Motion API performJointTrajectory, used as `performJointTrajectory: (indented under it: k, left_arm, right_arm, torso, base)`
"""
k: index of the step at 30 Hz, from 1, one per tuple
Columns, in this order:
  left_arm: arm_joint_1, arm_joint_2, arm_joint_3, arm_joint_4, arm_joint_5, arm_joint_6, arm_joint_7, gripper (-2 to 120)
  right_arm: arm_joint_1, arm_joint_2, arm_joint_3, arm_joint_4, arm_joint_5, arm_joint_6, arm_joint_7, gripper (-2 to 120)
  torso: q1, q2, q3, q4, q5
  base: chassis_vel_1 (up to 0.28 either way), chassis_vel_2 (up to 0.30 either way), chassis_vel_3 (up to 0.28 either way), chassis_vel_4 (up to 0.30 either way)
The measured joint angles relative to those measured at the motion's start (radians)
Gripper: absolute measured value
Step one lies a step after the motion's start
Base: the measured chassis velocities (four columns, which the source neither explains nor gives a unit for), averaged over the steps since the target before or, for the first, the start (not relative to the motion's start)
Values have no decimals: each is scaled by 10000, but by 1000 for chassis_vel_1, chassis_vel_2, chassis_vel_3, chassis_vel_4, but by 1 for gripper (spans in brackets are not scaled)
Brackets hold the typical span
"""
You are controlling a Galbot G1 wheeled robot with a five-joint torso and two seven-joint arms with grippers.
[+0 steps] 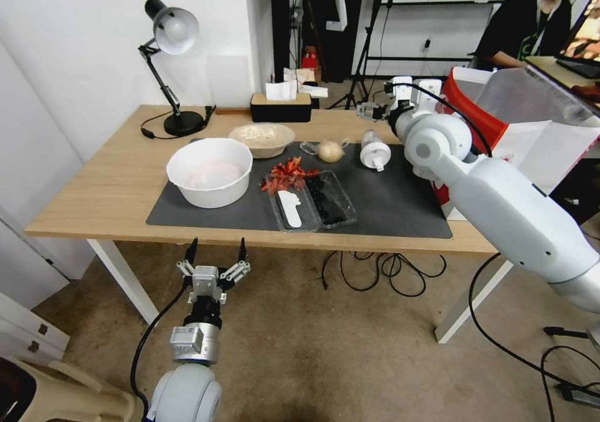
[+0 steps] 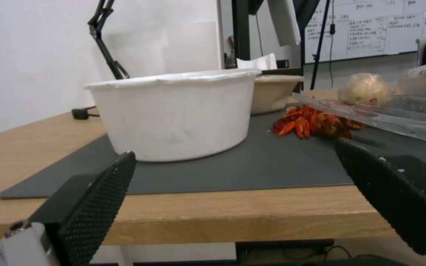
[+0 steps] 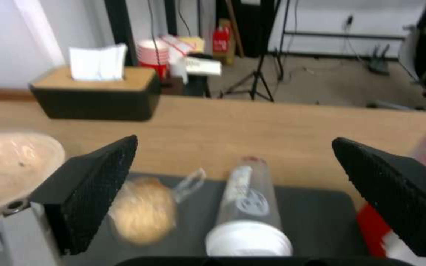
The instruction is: Pick up the trash from the table and place it into the takeout bag.
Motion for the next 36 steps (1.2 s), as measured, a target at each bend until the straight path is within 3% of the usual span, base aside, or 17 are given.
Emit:
performJointTrajectory:
  k: [13, 20, 36]
  left_arm:
    - [-78, 58, 103, 125, -83, 7, 6, 100]
    - [-9, 41, 96, 124, -45, -19, 11, 100]
    - [5, 16, 39, 212, -70, -148, 9, 100]
  right_arm:
    - [404, -418, 81, -178, 1713, -1211, 986, 100]
    - [897, 75, -157, -1376, 2194, -1528, 1028, 100]
    - [1020, 689, -447, -2249, 2311, -1859, 938, 100]
  torso:
    - [-2, 0, -2, -4, 0]
    - [-2, 0, -1, -1, -2]
    - [-2, 0, -1, -3, -1]
  base:
    - [0, 0, 0, 0]
    - [0, 0, 0, 0]
    - [0, 0, 0, 0]
